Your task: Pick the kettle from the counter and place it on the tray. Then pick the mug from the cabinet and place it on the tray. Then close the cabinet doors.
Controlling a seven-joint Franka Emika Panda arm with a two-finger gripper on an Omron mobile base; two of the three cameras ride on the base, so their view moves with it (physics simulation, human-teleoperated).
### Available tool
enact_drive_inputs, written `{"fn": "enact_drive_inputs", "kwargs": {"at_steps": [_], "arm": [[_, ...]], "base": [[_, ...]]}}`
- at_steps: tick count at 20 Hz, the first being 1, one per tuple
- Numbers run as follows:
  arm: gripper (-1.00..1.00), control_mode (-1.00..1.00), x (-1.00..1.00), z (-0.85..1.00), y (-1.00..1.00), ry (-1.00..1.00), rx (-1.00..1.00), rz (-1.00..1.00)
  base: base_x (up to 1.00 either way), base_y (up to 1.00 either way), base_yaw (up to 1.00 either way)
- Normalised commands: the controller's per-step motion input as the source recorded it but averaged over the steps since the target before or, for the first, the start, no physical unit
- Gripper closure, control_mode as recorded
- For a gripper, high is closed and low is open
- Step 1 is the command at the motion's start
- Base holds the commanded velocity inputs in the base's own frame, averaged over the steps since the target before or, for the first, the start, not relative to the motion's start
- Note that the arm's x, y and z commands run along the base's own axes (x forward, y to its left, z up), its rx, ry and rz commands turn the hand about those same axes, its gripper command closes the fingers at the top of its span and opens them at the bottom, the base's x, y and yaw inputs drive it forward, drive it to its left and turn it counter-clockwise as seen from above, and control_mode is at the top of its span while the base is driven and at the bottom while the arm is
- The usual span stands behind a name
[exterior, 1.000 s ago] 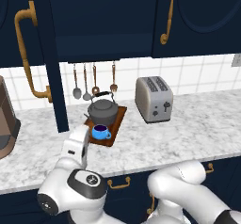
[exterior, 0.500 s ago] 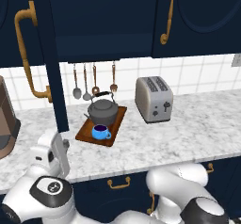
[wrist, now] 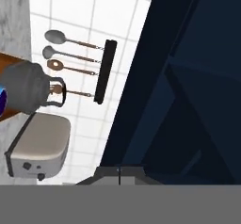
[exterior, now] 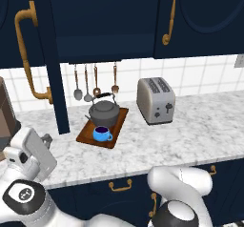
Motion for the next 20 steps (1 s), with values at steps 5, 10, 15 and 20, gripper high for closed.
{"fn": "enact_drive_inputs", "kwargs": {"at_steps": [5, 10, 15, 20], "arm": [[1.0, -1.0, 0.2, 0.25, 0.03, -0.35, -0.16, 0.0], [1.0, -1.0, 0.0, 0.4, 0.05, -0.37, -0.13, 0.0], [1.0, -1.0, -0.03, 0.32, 0.1, -0.02, -0.03, 0.06], [1.0, -1.0, 0.0, 0.04, 0.29, 0.0, -0.11, 0.08]], "base": [[0.0, 0.0, 0.0], [0.0, 0.0, 0.0], [0.0, 0.0, 0.0], [0.0, 0.0, 0.0]]}}
